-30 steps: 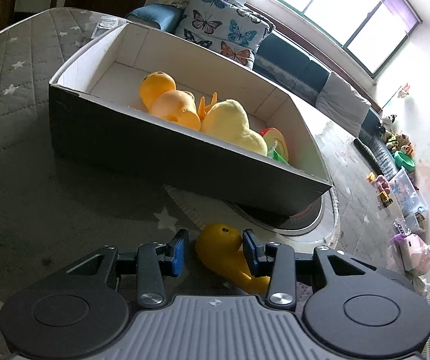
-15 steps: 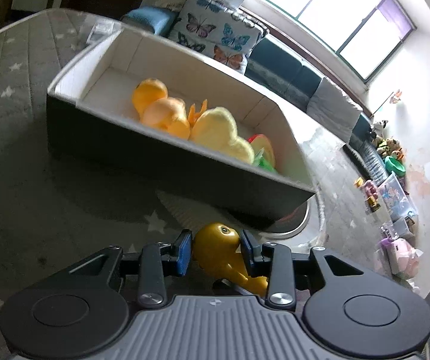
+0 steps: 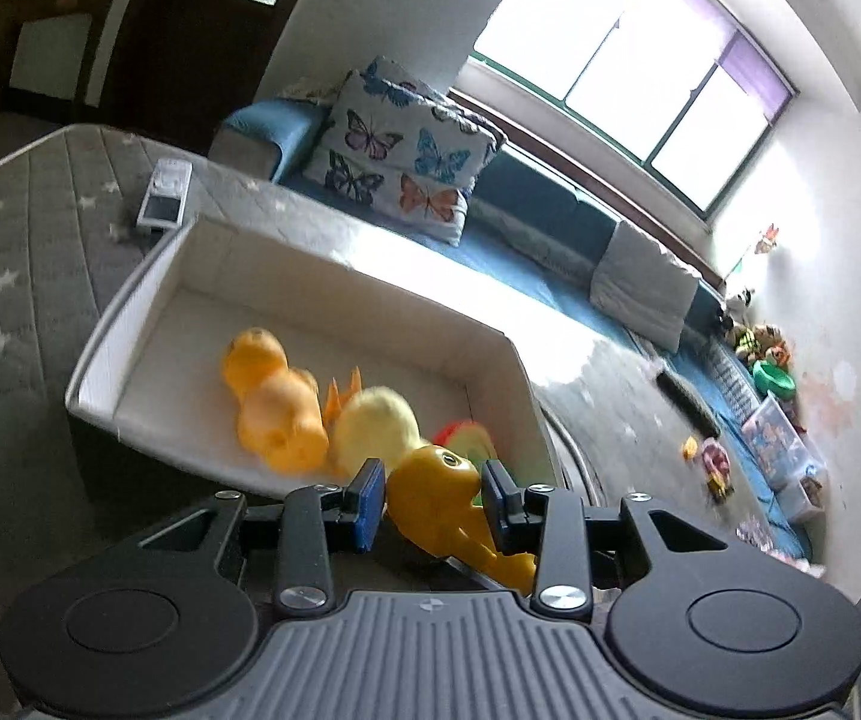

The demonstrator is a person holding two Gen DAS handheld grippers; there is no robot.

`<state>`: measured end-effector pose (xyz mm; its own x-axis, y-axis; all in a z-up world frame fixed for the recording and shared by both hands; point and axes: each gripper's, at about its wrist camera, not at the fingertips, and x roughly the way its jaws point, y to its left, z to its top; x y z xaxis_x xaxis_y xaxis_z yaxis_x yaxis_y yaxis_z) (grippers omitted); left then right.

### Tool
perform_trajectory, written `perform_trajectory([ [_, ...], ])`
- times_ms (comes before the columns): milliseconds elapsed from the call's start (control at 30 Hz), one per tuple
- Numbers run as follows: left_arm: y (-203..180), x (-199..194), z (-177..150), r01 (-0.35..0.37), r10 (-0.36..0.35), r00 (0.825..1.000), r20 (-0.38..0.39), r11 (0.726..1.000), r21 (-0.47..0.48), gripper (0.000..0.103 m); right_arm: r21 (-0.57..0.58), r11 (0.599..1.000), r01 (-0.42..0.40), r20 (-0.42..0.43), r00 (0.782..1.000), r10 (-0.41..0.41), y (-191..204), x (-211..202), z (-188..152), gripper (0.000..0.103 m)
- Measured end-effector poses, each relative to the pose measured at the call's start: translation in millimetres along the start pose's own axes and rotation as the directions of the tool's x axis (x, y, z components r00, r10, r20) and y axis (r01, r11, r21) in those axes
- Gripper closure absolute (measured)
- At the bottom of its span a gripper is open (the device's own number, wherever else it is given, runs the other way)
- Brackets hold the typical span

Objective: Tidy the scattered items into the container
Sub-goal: 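Carry the yellow duck with the right tool into the box and release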

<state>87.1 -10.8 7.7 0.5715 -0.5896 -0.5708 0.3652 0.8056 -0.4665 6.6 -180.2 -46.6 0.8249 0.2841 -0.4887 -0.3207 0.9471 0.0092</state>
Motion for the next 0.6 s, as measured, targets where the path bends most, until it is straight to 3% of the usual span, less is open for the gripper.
perform_trajectory([
  [233, 12.6, 24.6, 27.3, -0.027, 0.027, 0.999, 0.024, 1.0, -0.017, 0.065, -0.007, 1.0, -0.022, 0.004, 1.0, 0.022, -16.4, 33.6, 23.2, 0.063],
  [600, 36.8, 53.4, 27.1, -0.041, 0.041, 0.999, -0.008, 0.998, -0.046, 0.065, 0.044, 0.998, -0.046, -0.042, 0.998, 0.048, -32.2, 75.2, 10.6, 0.065],
])
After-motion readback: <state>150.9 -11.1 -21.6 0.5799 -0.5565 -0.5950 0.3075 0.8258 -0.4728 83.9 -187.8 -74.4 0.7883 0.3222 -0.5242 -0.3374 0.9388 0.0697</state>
